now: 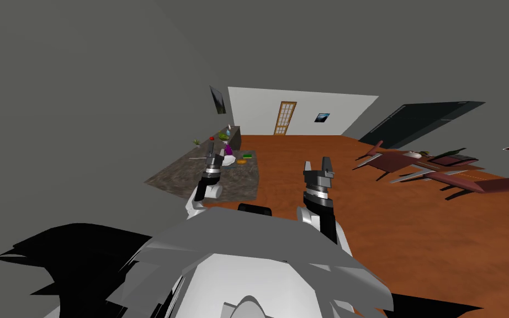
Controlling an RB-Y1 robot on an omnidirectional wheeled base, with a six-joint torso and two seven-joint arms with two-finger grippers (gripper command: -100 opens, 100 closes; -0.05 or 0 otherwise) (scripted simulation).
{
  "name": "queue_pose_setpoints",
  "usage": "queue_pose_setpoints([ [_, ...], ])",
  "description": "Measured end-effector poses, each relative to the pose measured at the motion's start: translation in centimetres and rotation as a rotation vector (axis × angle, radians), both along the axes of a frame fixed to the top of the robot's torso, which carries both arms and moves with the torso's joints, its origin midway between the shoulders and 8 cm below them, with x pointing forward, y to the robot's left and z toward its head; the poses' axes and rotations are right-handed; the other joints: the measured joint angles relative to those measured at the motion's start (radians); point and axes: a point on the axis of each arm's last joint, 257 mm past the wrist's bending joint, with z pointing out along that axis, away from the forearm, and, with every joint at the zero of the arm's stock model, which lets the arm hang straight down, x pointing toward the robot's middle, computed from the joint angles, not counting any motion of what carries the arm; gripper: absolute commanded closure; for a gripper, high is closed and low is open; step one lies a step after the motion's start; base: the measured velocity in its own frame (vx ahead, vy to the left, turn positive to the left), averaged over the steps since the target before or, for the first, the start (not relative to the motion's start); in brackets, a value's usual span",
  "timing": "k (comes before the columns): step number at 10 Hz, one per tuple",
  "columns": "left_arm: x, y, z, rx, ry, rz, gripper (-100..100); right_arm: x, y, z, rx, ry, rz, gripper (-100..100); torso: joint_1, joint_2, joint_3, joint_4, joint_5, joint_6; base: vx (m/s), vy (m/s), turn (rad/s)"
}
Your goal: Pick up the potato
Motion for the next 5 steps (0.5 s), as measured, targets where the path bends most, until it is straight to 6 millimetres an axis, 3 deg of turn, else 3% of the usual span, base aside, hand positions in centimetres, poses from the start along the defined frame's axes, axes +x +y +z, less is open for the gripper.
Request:
queue_pose_setpoints([
  [5,2.7,0.4,-1.8,-0.034,0.104,-0.02,-100,0.0,0.0,0.0,0.0,0.0,0.0,0,-0.001,0.0,0.0,0.0,0.0,0.0,-0.032,-0.04,0.001],
])
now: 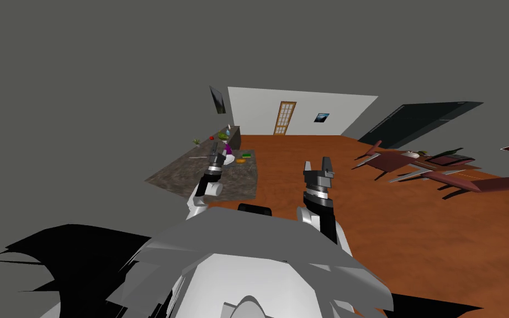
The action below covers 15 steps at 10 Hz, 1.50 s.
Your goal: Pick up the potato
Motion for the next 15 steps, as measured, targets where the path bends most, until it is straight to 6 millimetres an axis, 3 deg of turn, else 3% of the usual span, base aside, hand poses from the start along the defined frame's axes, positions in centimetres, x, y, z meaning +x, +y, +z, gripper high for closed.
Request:
queue_pose_setpoints([
  [9,5.9,0.7,-4.0,-0.079,0.219,-0.049,-100,0.0,0.0,0.0,0.0,0.0,0.0,0,0.0,-0.001,0.0,0.0,0.0,0.0,-0.028,-0.038,0.001],
  [15,9.1,0.6,-7.7,-0.124,0.382,-0.087,-100,0.0,0.0,0.0,0.0,0.0,0.0,0,0.0,-0.001,-0.001,0.0,0.0,0.0,-0.018,-0.038,0.004],
])
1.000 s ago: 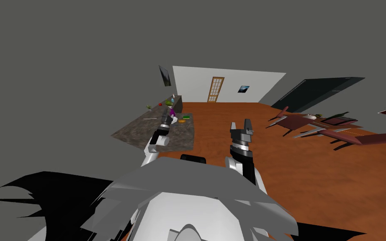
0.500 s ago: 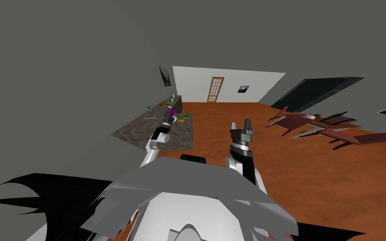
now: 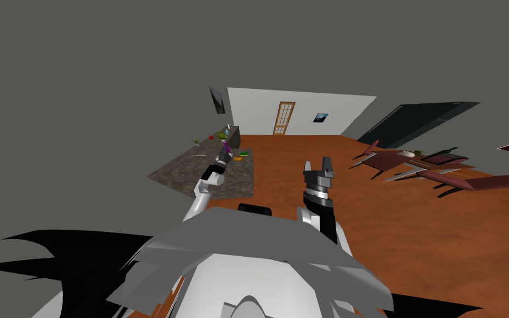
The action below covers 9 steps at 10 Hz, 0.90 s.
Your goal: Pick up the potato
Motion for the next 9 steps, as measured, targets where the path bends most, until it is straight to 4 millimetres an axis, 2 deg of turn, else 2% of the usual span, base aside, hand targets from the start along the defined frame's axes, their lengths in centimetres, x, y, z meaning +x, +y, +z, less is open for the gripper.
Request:
queue_pose_setpoints([
  [9,3.8,-1.0,-5.0,-0.044,0.222,-0.054,-100,0.0,0.0,0.0,0.0,0.0,0.0,0,0.001,-0.002,-0.001,0.0,0.0,0.0,0.001,-0.022,0.006],
])
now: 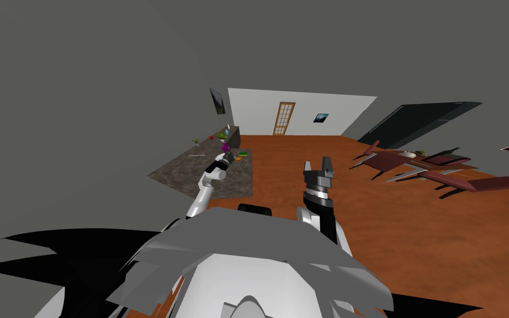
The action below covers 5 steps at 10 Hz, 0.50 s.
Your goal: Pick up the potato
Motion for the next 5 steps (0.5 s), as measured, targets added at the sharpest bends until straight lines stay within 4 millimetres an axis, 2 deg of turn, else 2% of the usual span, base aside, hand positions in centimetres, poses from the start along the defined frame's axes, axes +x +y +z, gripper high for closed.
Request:
queue_pose_setpoints([
  [5,1.7,-0.2,-3.1,-0.014,0.142,-0.028,-100,0.0,0.0,0.0,0.0,0.0,0.0,0,0.001,-0.001,0.0,0.0,0.0,0.0,0.017,-0.013,0.011],
])
